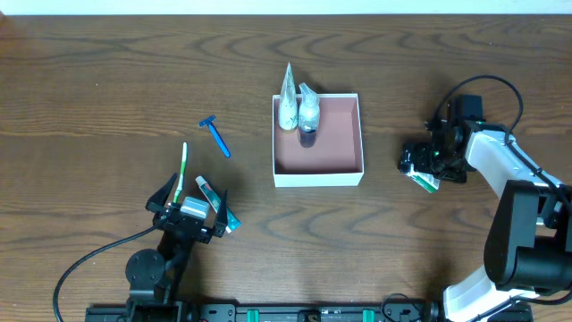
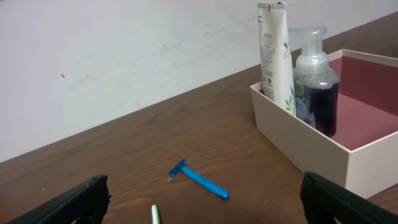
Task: Pack container
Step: 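Release the bottle and move the right gripper to the green soap bar, then grasp the green soap bar with the right gripper and lift it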
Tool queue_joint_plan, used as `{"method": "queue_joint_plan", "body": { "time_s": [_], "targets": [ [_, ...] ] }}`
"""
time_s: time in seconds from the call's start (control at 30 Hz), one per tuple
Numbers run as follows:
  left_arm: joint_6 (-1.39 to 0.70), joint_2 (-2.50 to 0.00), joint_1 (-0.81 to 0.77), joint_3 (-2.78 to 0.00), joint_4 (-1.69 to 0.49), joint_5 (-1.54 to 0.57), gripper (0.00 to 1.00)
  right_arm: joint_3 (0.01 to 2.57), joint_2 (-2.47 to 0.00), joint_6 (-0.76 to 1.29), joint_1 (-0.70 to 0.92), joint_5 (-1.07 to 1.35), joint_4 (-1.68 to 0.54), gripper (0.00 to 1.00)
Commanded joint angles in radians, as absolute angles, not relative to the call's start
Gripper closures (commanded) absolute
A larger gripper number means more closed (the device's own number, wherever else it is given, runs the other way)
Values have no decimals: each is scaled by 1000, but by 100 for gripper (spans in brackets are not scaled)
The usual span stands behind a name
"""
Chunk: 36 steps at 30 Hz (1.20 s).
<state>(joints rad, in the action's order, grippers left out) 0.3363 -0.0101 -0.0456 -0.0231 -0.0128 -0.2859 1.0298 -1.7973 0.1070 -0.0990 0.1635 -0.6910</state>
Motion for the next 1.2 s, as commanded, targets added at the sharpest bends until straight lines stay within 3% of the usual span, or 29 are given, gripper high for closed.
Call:
{"method": "queue_joint_plan", "body": {
  "time_s": [0.0,0.27,0.73,1.17],
  "targets": [
    [327,-5,-39,-4,-45,-303,2,1000,-1829,256,-109,175,-720,1],
    [327,-5,-39,-4,-45,-303,2,1000,-1829,431,-109,26,-783,1],
    [327,-5,-39,-4,-45,-303,2,1124,-1829,382,-115,-7,-817,1],
    [327,-5,-39,-4,-45,-303,2,1468,-1829,442,-115,-11,-1202,1]
  ]
}}
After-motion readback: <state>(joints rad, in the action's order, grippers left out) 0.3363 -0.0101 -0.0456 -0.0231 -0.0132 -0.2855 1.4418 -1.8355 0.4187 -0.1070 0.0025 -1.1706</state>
